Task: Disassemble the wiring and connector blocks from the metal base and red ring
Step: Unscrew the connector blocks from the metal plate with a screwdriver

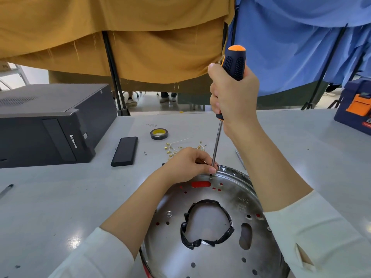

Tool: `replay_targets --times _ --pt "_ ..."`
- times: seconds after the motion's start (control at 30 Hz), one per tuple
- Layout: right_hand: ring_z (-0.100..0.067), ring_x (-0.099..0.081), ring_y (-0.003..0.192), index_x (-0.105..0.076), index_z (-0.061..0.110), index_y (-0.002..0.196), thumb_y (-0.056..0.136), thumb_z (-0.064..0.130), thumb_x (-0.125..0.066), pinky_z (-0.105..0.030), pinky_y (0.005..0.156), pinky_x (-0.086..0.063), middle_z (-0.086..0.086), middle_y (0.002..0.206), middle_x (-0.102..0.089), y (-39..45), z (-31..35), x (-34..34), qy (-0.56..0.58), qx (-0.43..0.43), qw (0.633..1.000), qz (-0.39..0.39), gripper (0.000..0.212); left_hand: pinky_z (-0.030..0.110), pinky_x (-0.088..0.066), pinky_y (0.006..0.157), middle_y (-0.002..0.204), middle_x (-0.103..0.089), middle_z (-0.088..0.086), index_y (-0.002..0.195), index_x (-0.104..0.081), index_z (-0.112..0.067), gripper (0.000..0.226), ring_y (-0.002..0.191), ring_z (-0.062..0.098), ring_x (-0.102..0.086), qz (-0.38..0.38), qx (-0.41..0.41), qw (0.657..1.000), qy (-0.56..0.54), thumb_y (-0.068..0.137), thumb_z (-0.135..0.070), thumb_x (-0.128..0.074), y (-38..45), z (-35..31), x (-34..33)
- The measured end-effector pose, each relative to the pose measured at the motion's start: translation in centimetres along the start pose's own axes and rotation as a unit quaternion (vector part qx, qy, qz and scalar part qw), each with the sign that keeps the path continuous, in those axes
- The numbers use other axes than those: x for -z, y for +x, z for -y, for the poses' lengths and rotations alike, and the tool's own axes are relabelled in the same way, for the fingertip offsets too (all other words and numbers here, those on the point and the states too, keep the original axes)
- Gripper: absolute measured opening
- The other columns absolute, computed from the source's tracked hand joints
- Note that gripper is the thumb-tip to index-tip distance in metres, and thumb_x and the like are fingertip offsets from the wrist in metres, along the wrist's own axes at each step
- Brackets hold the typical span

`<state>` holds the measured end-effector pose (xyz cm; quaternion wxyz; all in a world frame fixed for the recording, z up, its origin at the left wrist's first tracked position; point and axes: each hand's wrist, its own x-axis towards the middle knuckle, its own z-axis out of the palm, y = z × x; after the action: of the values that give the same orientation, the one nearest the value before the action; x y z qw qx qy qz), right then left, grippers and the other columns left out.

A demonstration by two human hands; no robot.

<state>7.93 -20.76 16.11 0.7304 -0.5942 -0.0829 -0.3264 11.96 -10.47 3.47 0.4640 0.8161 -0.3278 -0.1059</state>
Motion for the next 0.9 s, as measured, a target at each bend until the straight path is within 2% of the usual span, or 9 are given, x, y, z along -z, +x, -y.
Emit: replay_targets --times 0.27,0.57,0.9 --pt "-0.010 -0.030 0.039 -0.041 0.019 0.064 0.083 0.007 -0.060 -0.020 0.038 -0.029 0.002 0.052 -0.034 0.03 -0.35 0.11 -0.009 -0.003 1.000 -0.003 0.029 0.035 -0.049 0.094 0.088 -0.073 -0.009 0.057 -0.065 -0.036 0.032 0.097 0.008 -0.066 0.000 -0.001 1.000 0.025 0.080 -0.014 -0.073 0.01 -0.07 0.07" --pt "-0.011 -0.030 0.038 -0.041 0.016 0.068 0.082 0.007 -0.059 -0.020 0.038 -0.029 0.002 0.052 -0.036 0.34 -0.44 0.12 -0.008 -0.013 1.000 -0.010 0.024 0.041 -0.048 0.094 0.091 -0.073 -0.003 0.066 -0.067 -0.032 0.023 0.098 0.013 -0.066 -0.007 -0.005 1.000 0.030 0.079 -0.014 -0.073 -0.05 -0.14 -0.07" --pt "-0.013 -0.029 0.042 -0.040 0.017 0.065 0.080 0.007 -0.059 -0.022 0.041 -0.029 0.000 0.055 -0.034 0.46 -0.62 0.11 -0.033 -0.007 0.999 -0.025 0.026 0.047 -0.048 0.091 0.092 -0.072 0.005 0.064 -0.066 -0.034 0.022 0.098 0.023 -0.065 -0.015 0.001 0.999 0.037 0.078 -0.019 -0.074 0.09 -0.01 -0.21"
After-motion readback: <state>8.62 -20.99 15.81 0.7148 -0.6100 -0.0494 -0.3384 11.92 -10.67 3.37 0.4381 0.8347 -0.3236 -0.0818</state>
